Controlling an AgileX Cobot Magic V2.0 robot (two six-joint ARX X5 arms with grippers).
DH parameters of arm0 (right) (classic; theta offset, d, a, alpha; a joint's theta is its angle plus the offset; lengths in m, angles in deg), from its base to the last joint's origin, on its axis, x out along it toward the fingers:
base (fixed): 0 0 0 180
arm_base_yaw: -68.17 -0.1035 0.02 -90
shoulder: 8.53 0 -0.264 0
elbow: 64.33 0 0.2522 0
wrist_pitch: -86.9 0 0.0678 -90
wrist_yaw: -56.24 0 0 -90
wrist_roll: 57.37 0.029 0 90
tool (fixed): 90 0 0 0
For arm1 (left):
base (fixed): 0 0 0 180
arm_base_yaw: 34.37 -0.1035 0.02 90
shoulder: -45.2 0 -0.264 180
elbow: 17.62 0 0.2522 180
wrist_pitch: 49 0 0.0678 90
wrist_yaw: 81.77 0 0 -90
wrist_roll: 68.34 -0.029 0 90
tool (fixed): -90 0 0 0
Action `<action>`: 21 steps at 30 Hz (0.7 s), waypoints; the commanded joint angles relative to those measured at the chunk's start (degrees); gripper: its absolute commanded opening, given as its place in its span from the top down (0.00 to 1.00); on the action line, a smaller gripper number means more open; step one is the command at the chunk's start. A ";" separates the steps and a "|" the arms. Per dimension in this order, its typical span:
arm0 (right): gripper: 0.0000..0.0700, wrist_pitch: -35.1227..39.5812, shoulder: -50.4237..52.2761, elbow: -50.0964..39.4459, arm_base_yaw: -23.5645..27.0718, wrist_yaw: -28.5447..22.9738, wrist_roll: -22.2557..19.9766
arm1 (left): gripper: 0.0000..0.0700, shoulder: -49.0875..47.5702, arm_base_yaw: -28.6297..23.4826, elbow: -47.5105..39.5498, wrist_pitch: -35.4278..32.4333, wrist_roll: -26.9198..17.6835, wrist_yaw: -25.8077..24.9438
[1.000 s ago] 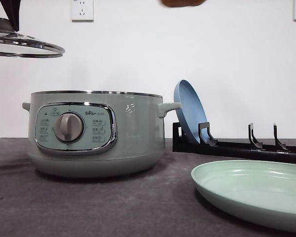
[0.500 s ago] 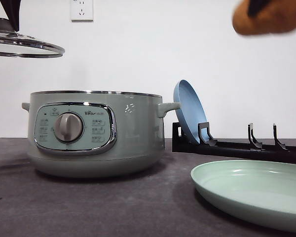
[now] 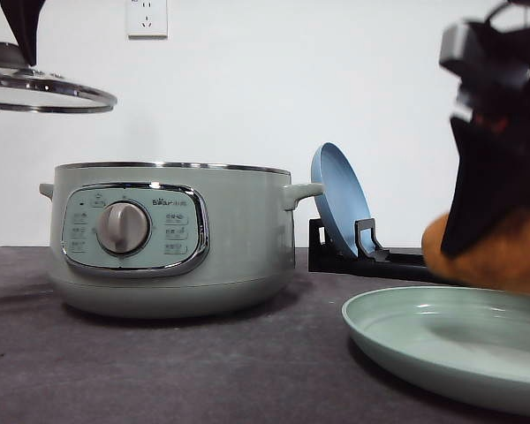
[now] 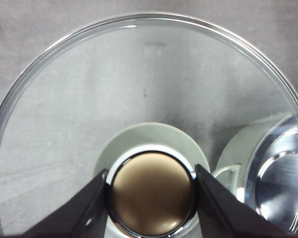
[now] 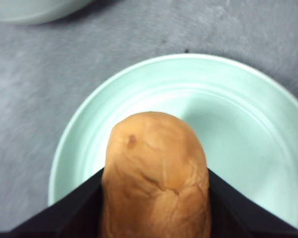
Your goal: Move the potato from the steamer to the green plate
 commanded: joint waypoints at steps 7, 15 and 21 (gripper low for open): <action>0.67 6.13 -3.96 -4.70 -0.17 -0.52 2.80 | 1.00 0.67 0.09 2.40 -1.52 0.63 -0.07; 0.66 9.35 -7.92 -4.69 -0.17 -0.63 3.15 | 1.00 0.67 0.09 2.40 -1.25 0.61 -0.07; 0.47 9.16 -7.94 -4.42 -0.17 -0.57 4.20 | 1.00 0.67 0.09 2.40 -1.40 0.61 -0.07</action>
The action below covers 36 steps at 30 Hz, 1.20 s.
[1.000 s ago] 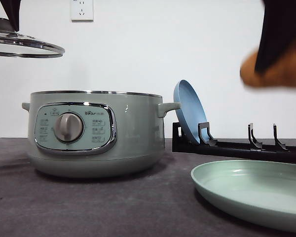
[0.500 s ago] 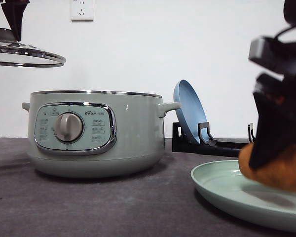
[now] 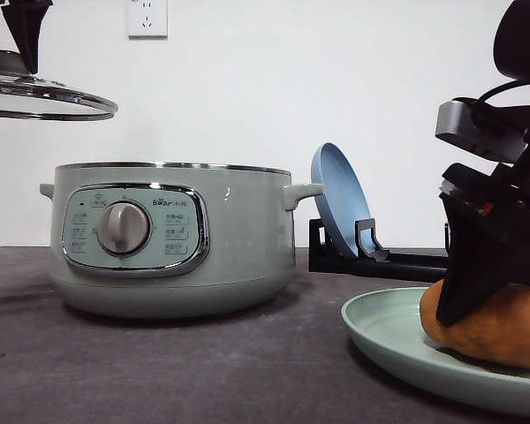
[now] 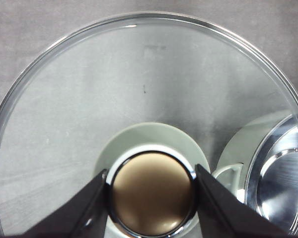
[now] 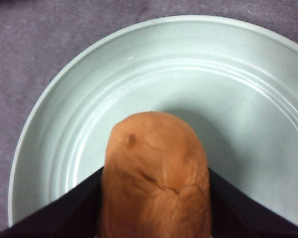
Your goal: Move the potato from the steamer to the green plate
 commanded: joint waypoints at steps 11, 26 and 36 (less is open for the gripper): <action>0.31 -14.82 8.41 12.35 -0.20 0.36 2.12 | 1.00 0.09 0.09 2.40 -1.58 0.61 -0.06; 0.31 -45.48 25.40 45.50 -0.20 0.26 1.66 | 1.00 0.09 0.88 2.40 -1.33 0.78 -0.06; 0.31 -56.46 33.67 55.42 -0.20 0.10 1.65 | 1.00 0.07 3.15 2.40 -1.22 0.79 -0.06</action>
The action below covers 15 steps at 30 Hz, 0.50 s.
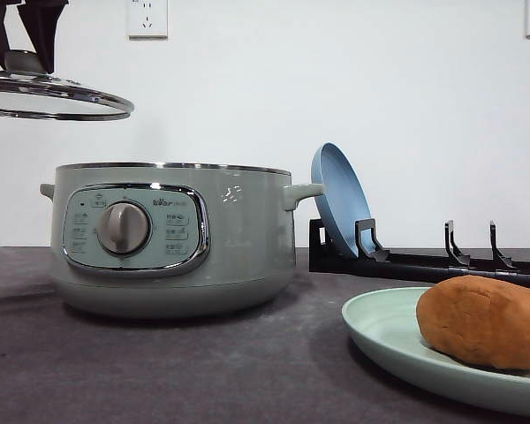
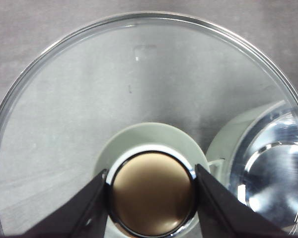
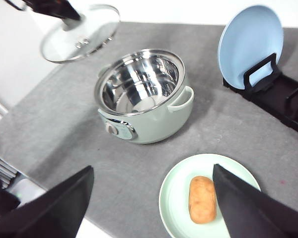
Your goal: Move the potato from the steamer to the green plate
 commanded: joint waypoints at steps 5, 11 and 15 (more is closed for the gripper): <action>0.31 -0.15 2.81 2.02 -0.20 -0.35 0.32 | 1.00 0.09 2.68 2.40 -1.09 0.92 -0.04; 0.31 -0.05 3.18 2.02 -0.20 -0.42 0.26 | 1.00 0.09 7.16 2.40 -0.85 0.93 -0.04; 0.31 0.34 3.16 2.00 -0.20 -0.41 0.27 | 1.00 0.09 10.80 2.40 -0.40 0.92 -0.04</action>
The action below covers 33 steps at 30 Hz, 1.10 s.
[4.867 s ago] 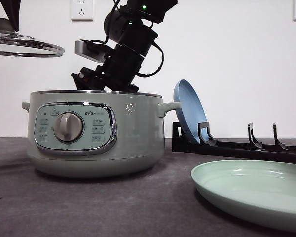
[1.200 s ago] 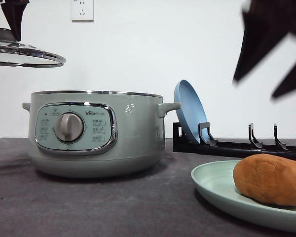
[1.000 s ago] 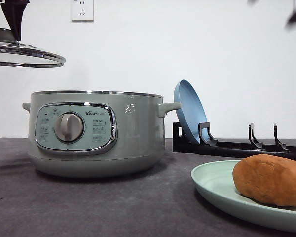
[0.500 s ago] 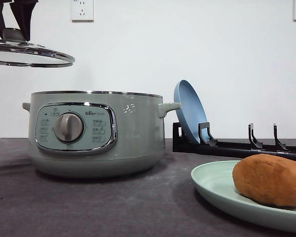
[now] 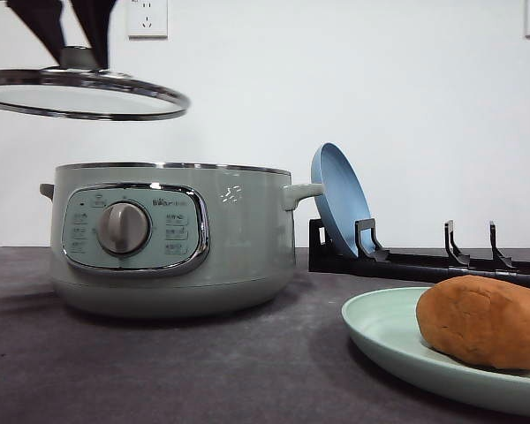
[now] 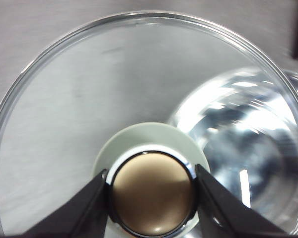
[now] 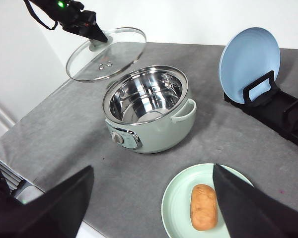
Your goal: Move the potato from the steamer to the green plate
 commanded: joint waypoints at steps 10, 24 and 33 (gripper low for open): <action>0.31 1.78 -0.35 0.98 -0.20 -0.24 0.26 | 1.00 0.09 8.55 2.38 -1.58 0.63 -0.09; 0.31 4.02 -0.35 0.98 -0.20 -0.23 -0.68 | 1.00 0.09 14.83 -2.12 -1.97 1.29 -0.07; 0.31 4.02 -0.35 0.98 -0.20 -0.23 -1.14 | 1.00 0.09 15.87 -9.41 -5.99 1.29 -0.07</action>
